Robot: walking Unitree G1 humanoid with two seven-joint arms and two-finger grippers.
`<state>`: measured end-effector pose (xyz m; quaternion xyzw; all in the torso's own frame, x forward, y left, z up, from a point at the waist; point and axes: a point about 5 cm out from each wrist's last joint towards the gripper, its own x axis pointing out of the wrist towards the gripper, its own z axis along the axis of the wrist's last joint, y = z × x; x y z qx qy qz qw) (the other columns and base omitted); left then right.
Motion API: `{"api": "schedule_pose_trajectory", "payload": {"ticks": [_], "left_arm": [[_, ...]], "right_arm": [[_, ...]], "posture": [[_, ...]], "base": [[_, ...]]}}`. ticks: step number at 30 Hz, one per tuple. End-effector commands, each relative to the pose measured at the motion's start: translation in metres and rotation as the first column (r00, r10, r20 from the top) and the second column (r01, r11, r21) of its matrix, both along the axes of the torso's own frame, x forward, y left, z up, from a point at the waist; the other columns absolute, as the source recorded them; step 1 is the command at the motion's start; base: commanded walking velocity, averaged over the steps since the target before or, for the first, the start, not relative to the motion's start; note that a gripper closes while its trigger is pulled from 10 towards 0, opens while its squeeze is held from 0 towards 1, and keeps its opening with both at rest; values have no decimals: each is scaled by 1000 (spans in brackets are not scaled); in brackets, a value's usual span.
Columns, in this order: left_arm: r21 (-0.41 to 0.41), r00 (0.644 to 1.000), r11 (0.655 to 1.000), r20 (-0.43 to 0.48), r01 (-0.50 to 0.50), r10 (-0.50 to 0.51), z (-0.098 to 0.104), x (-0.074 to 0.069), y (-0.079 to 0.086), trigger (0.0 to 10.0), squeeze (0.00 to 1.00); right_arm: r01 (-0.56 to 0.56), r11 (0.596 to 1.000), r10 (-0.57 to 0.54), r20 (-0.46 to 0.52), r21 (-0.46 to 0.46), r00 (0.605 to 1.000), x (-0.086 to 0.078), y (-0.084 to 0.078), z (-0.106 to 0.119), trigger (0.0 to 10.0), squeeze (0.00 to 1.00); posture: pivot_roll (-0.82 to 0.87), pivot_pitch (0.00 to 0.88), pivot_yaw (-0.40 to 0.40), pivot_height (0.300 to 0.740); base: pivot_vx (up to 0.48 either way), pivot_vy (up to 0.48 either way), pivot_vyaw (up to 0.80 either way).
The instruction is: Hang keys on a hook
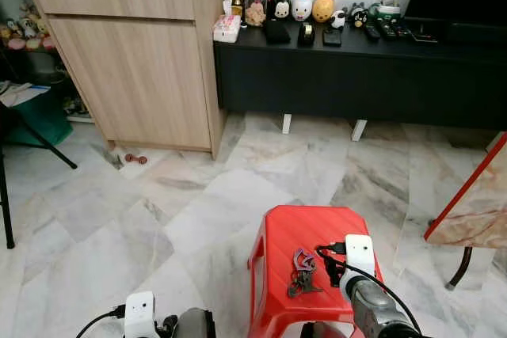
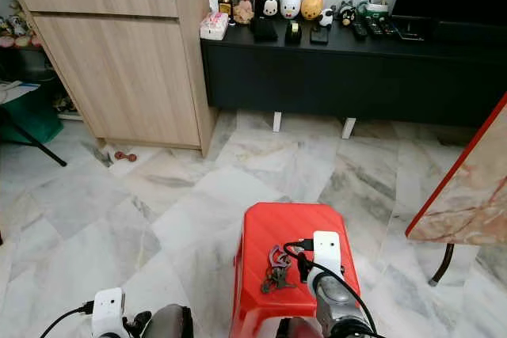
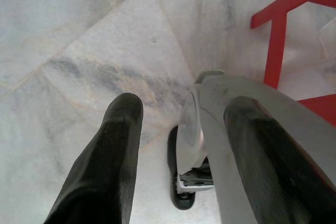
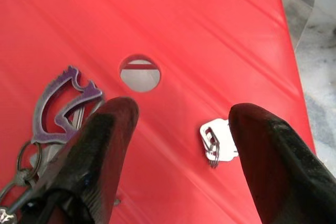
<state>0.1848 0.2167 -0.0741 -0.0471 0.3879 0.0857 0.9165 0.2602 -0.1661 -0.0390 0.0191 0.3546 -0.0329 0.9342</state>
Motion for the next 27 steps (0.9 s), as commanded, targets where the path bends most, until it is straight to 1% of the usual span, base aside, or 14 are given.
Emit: {"api": "schedule_pose_trajectory", "payload": {"ticks": [1,4,8,11,15,18,27], "left_arm": [[-5,998,999,-62,32,-33,-9,-15,-4,10000,0],[-2,998,999,-54,42,-42,-9,-18,-3,10000,0],[3,997,999,-53,48,-48,-10,-22,-2,10000,0],[10,997,999,-58,52,-52,-12,-29,1,10000,0],[17,997,998,-61,55,-54,-13,-37,4,10000,0],[21,997,998,-58,57,-56,-14,-40,4,10000,0],[26,997,997,-51,66,-65,-14,-42,2,10000,0]], "right_arm": [[6,1000,-6,31,-7,999,5,-2,5,10000,0],[25,1000,-24,36,-14,999,5,-5,5,10000,0],[28,999,-28,40,-17,999,4,-7,5,10000,0],[32,999,-31,39,-28,999,4,-10,5,10000,0],[35,999,-33,51,-26,998,9,-10,9,10000,0],[31,999,-30,62,-24,998,13,-8,12,10000,0],[19,1000,-18,76,-13,997,18,-2,15,10000,0]], "posture": [[86,116,-66,628],[89,148,-63,628],[92,165,-61,628],[97,194,-58,628],[103,216,-59,628],[106,228,-61,628],[109,240,-66,628]], "base": [[0,0,0],[0,0,0],[0,0,0],[0,0,0],[0,0,0],[0,0,0],[0,0,0]]}}
